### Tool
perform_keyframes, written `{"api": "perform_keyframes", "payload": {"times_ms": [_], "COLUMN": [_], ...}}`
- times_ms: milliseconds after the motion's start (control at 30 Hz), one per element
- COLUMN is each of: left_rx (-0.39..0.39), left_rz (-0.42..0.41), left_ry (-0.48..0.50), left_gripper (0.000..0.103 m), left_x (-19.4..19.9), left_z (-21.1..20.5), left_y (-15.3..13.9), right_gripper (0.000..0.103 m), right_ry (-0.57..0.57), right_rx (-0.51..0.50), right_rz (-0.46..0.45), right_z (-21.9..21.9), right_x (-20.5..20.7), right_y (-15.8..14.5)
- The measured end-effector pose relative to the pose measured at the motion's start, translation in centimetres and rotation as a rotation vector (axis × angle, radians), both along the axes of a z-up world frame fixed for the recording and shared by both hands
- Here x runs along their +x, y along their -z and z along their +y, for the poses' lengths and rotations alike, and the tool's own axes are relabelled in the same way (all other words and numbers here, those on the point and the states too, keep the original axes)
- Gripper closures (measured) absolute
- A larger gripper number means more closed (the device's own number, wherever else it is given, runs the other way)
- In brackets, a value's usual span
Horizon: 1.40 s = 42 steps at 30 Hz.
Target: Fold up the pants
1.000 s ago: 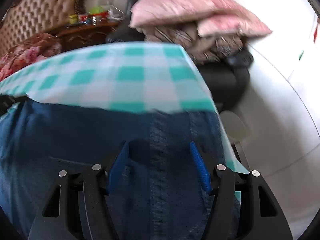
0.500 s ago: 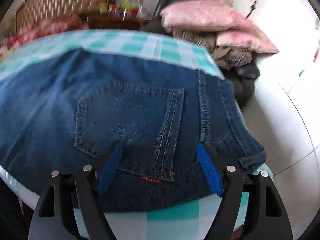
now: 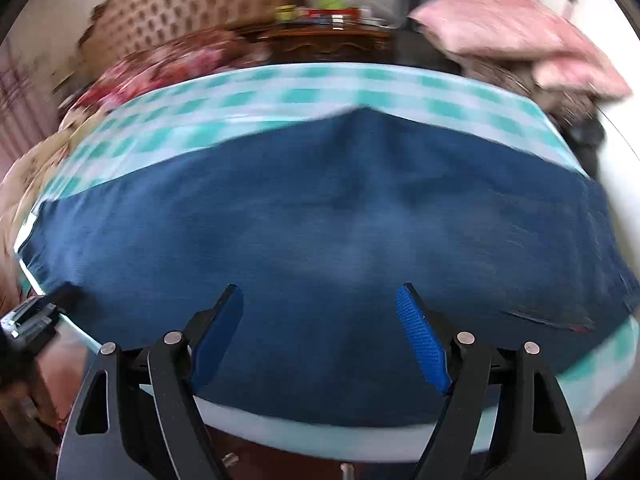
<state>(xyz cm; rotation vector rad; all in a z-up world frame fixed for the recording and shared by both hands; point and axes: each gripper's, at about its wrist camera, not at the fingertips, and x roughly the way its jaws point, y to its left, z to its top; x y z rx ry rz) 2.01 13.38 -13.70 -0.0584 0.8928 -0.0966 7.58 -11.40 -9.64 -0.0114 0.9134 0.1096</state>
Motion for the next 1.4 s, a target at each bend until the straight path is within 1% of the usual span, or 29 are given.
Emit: {"api": "perform_keyframes", "payload": {"times_ms": [33,67,133,200,267,300,333,367,400,500,700,733,767,833,900,933,967,1000,1033,1100,1133,1167,1200,1233,1267,1300,1367,1400], "left_rx": [0.01,0.001,-0.018,-0.001,-0.012,-0.009,-0.003,0.01,0.009,0.016,0.027,0.03,0.037,0.047,0.045,0.048,0.063,0.064,0.059,0.093,0.096,0.097,0.096,0.081,0.032,-0.027,-0.12,-0.143], "left_rz": [-0.004,-0.004,-0.002,-0.004,-0.006,-0.006,-0.006,-0.007,-0.008,-0.007,-0.014,-0.017,-0.02,-0.02,-0.04,-0.045,-0.048,-0.038,-0.024,-0.005,0.002,0.007,0.003,-0.016,-0.043,-0.054,-0.054,-0.054], "left_ry": [-0.001,-0.009,-0.033,-0.048,-0.06,-0.069,-0.075,-0.082,-0.084,-0.093,-0.089,-0.086,-0.087,-0.105,-0.12,-0.124,-0.135,-0.145,-0.16,-0.204,-0.228,-0.288,-0.343,-0.39,-0.424,-0.45,-0.496,-0.503], "left_gripper": [0.073,0.07,0.07,0.07,0.07,0.07,0.07,0.07,0.07,0.07,0.069,0.069,0.069,0.068,0.068,0.068,0.074,0.08,0.08,0.08,0.08,0.08,0.08,0.08,0.08,0.079,0.079,0.079], "left_x": [0.0,0.1,0.4,0.5,0.6,0.6,0.7,0.7,0.7,1.0,1.3,1.4,1.5,2.1,3.1,3.7,4.6,5.6,6.4,7.9,8.6,9.1,9.1,8.6,7.7,6.6,4.1,2.9], "left_z": [0.2,0.7,1.9,2.6,3.6,4.0,4.3,4.8,5.0,5.7,6.6,6.8,7.2,8.1,9.8,10.6,11.6,12.9,14.3,17.4,19.2,21.8,23.9,26.0,28.0,29.8,32.4,32.9], "left_y": [0.0,0.1,0.2,0.1,0.2,0.1,0.1,0.2,0.2,0.1,0.2,0.2,0.2,0.0,-0.6,-0.9,-1.1,-1.2,-1.1,-0.9,-0.9,-1.3,-1.8,-2.7,-3.7,-4.4,-4.9,-4.9], "right_gripper": [0.027,0.027,0.027,0.027,0.027,0.027,0.027,0.025,0.024,0.022,0.021,0.021,0.024,0.025,0.026,0.026,0.028,0.035,0.037,0.037,0.037,0.037,0.036,0.036,0.036,0.036,0.036,0.036], "right_ry": [-0.024,-0.051,-0.082,-0.098,-0.087,-0.08,-0.069,-0.054,-0.05,-0.045,-0.042,-0.035,-0.037,-0.086,-0.117,-0.107,-0.101,-0.095,-0.091,-0.072,-0.064,-0.058,-0.048,-0.039,-0.036,-0.03,-0.018,-0.011], "right_rx": [-0.01,-0.033,-0.056,-0.086,-0.158,-0.168,-0.154,-0.128,-0.124,-0.133,-0.15,-0.163,-0.15,-0.088,-0.081,-0.086,-0.081,-0.067,-0.07,-0.111,-0.127,-0.13,-0.11,-0.109,-0.117,-0.132,-0.142,-0.139], "right_rz": [-0.007,-0.012,-0.028,-0.019,-0.008,0.014,0.042,0.032,0.035,0.03,0.035,0.041,0.025,-0.013,-0.02,-0.02,-0.013,0.007,0.013,0.023,0.047,0.07,0.071,0.074,0.073,0.066,0.059,0.055], "right_z": [1.4,3.1,5.8,7.4,8.5,8.6,8.2,7.7,7.5,7.5,8.1,8.2,8.4,9.3,10.3,10.6,10.7,10.8,10.9,10.9,10.7,10.4,9.9,9.7,9.6,9.6,9.5,9.5], "right_x": [0.5,1.1,2.2,3.3,4.2,4.6,4.9,4.8,4.8,4.7,5.0,5.1,5.1,5.4,6.4,7.3,7.9,9.1,9.8,11.2,12.0,12.6,13.0,13.2,13.3,13.3,13.3,13.3], "right_y": [0.0,0.1,0.4,1.2,2.5,3.2,4.1,4.1,4.1,4.2,4.5,4.2,3.7,2.4,1.8,1.8,1.8,2.0,2.2,2.9,3.5,4.1,4.2,4.2,4.2,4.2,4.1,4.1]}}
